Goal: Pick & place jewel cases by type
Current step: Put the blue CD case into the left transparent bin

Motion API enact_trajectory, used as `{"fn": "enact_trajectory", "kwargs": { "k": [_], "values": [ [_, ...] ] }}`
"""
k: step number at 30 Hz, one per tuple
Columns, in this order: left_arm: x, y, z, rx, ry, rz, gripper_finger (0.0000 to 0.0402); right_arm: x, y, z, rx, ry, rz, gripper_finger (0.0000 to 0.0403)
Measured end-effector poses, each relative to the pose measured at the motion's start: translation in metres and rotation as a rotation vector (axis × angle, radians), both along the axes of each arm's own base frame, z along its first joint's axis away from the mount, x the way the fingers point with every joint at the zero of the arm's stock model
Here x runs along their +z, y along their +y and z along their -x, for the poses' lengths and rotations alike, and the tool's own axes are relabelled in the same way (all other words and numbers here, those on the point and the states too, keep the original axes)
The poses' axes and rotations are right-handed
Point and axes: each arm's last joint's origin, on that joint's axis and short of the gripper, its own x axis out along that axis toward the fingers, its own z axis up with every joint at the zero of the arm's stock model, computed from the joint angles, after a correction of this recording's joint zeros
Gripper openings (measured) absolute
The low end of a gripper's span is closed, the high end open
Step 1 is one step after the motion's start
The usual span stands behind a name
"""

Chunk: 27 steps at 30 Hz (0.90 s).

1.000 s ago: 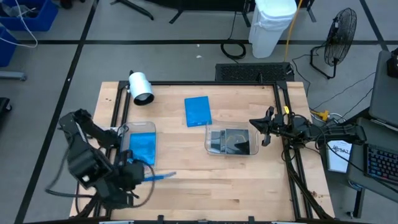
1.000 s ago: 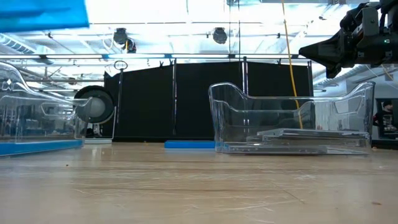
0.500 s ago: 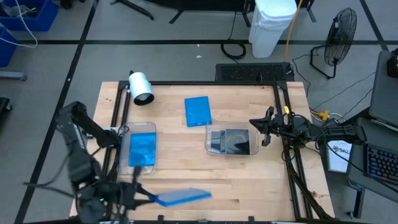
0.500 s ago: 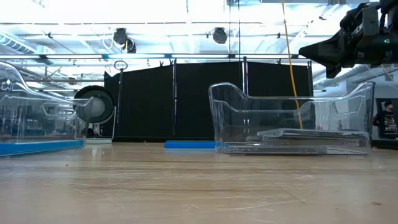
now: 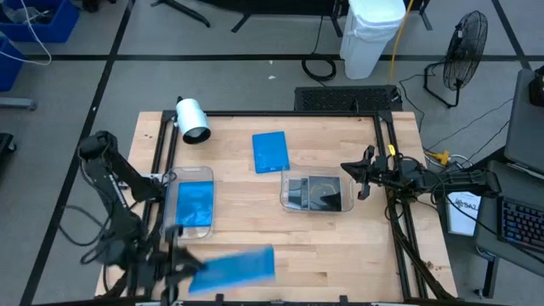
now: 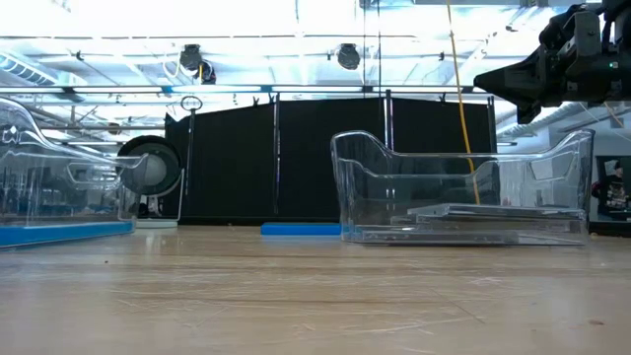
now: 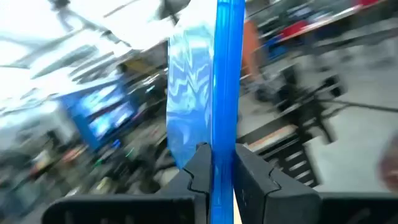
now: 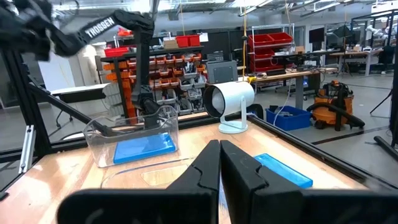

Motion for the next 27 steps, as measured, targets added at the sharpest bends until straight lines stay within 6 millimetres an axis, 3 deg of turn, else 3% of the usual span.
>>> {"fn": "enact_trajectory", "kwargs": {
  "k": [6, 12, 16, 24, 27],
  "values": [
    [-0.052, 0.033, 0.022, 0.268, 0.054, 0.213, 0.0044, 0.0, 0.0, 0.0, 0.0, 0.001, 0.0, 0.0004],
    [-0.08, 0.055, 0.035, 0.535, 0.119, 0.351, 0.0044, 0.0, 0.0, 0.0, 0.0, 0.001, 0.0, 0.0004],
    [-0.093, 0.061, 0.035, 0.545, 0.111, 0.408, 0.0044, 0.0, 0.0, 0.0, 0.0, 0.001, 0.0, 0.0004],
    [-0.093, 0.061, 0.034, 0.539, 0.101, 0.47, 0.0044, 0.0, 0.0, 0.0, 0.0, 0.001, 0.0, 0.0004],
    [-0.095, 0.054, 0.039, 0.388, 0.093, 0.452, 0.0044, 0.0, 0.0, 0.0, 0.0, 0.001, 0.0, 0.0004]
  ]
}}
